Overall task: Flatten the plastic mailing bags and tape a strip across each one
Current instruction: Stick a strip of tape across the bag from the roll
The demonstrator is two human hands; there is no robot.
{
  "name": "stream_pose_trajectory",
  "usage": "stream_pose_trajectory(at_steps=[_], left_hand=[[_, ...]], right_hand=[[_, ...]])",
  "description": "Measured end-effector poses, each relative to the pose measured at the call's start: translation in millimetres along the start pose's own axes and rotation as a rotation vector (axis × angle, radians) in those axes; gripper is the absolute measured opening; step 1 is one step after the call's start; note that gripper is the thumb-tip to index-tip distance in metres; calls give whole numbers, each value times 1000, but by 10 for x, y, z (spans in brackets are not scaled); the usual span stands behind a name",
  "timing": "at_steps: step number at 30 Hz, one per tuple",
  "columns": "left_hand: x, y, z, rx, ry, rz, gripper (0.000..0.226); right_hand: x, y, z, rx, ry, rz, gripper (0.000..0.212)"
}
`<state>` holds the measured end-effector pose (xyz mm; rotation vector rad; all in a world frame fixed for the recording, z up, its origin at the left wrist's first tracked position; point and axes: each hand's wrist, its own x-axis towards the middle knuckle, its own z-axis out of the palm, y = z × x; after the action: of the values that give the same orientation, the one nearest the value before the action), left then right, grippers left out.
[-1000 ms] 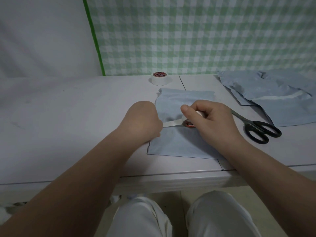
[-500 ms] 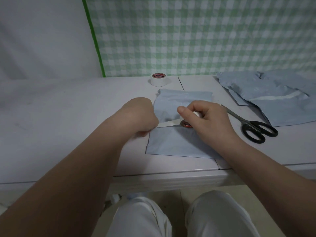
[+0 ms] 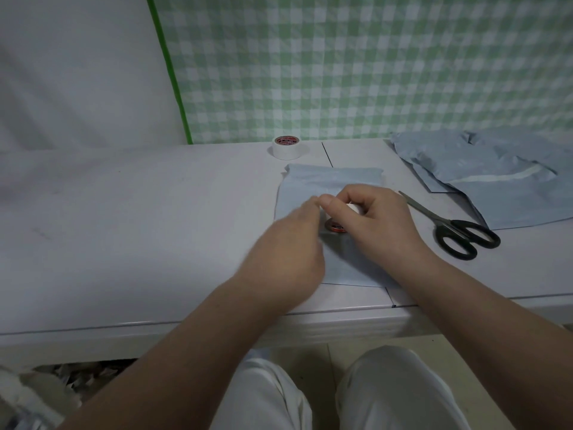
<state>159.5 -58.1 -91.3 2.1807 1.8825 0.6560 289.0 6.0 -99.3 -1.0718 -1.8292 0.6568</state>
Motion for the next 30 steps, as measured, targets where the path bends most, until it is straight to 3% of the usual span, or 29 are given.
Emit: stream_pose_trajectory(at_steps=[7,11,18,30], left_hand=[[-34,-82,123,313,-241,-93,70],[-45,-70,129,321,-237,-102,71],[-47,-72,133,328,-237,-115,71],[-49,-73,138,340,-225,-115,70]], right_hand=[[10,14,-22,40,-42,56,41],[40,55,-55,52,-65,108,45],[88,47,-102,139,-96,148,34],[262,-95,-227,-36,-138,227,33]])
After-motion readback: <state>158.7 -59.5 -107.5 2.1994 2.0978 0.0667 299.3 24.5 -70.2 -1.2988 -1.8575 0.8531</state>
